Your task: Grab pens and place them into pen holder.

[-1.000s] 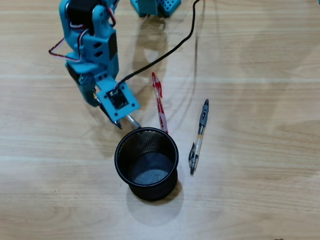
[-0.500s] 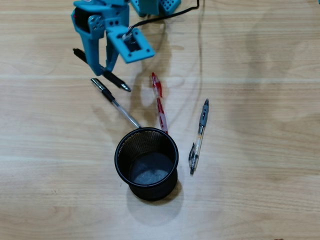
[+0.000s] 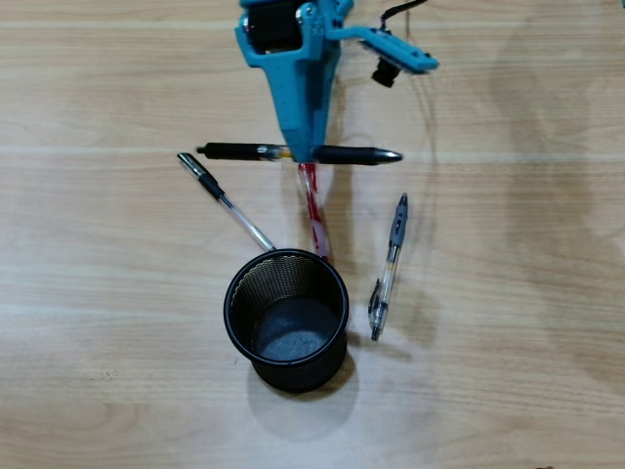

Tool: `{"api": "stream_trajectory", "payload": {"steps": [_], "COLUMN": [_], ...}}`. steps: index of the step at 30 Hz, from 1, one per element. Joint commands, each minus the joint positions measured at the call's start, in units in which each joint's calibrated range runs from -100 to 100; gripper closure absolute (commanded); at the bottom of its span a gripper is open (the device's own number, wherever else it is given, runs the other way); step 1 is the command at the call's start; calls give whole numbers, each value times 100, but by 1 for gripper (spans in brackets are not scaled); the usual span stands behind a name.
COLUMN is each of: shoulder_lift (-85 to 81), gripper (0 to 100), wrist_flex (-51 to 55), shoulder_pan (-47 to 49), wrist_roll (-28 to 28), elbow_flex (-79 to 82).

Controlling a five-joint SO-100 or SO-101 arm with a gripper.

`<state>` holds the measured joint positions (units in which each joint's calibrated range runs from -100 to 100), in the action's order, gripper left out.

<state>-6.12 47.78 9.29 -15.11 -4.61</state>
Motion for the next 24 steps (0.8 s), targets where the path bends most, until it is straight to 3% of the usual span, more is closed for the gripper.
{"api": "stream_trajectory", "payload": {"steps": [1,15,24], "shoulder_lift": [-72,658,1304], "gripper": [98,98,98], "wrist_flex": [-527,-3142,-4154], "shoulder_pan": [228,255,-147], "wrist_roll": [-117,-2478,-2976], "elbow_flex": [-82,-45,-27]}}
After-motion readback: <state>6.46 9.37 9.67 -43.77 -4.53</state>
